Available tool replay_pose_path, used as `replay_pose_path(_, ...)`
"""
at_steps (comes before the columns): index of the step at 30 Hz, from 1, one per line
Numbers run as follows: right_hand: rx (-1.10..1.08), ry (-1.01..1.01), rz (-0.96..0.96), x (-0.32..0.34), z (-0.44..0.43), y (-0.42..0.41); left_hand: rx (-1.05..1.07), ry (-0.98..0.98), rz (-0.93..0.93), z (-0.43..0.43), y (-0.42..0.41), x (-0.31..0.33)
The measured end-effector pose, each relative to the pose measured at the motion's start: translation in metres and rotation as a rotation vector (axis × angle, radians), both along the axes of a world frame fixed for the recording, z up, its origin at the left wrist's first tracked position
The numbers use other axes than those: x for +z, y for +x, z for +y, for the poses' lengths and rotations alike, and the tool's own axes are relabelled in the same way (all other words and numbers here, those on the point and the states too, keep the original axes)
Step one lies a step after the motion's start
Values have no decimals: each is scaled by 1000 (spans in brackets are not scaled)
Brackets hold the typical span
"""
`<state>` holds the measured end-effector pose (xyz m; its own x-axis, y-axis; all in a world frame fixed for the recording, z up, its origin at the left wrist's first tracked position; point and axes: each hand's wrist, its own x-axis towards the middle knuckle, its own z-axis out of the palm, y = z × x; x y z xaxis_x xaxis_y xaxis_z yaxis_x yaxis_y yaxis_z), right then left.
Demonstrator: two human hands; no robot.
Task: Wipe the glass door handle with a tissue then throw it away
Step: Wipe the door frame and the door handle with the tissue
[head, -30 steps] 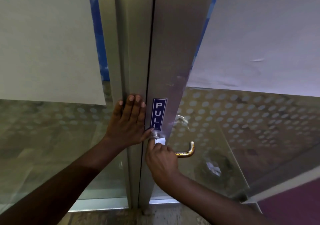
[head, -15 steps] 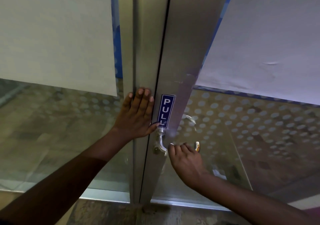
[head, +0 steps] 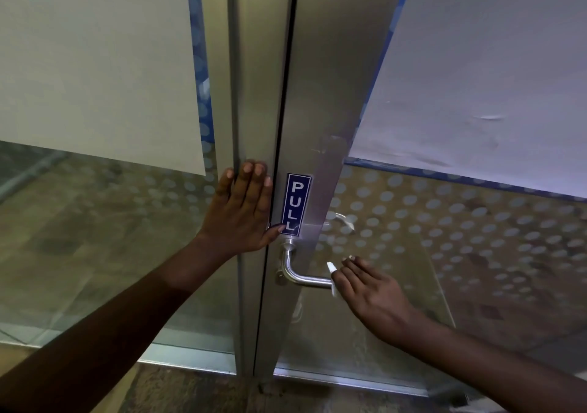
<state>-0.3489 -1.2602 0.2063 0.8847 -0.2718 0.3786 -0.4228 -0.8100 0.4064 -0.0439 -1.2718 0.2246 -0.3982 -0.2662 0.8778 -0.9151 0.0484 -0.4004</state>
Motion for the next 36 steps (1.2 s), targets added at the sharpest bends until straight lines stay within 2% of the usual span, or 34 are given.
replay_pose_path(5, 180, 23, 27, 4, -21, -15, 11, -10, -5, -1, -1, 0)
replay_pose_path(11, 197, 135, -64, 10, -38, -30, 19, -11, -6, 3, -2, 3)
replay_pose_path(13, 158, 189, -164, 3, -38, -30, 19, -14, -6, 3, -2, 3)
replay_pose_path(18, -112, 362, -504, -18, -24, -23, 28, -23, -10, 1, -2, 3)
replay_pose_path(20, -315, 549, -748, -16, -22, -18, 28, -24, -12, 1, -2, 2)
replay_pose_path(22, -593, 936, -1032, -19, -21, -12, 31, -26, -13, 0, -2, 1)
replay_pose_path(23, -648, 1174, -1189, -22, -20, -9, 35, -28, -15, 0, -1, 1)
replay_pose_path(25, -566, 1673, -1449, -22, -16, -1, 35, -27, -18, 0, -1, 0)
replay_pose_path(27, -397, 1997, -1586, -18, -10, 8, 33, -24, -20, 0, 0, 0)
replay_pose_path(34, 0, 2471, -1925, -11, 8, 19, 31, -20, -16, -2, 0, -1)
replay_pose_path(36, 71, 2492, -1988, -14, 11, 22, 34, -23, -15, -2, 1, -2)
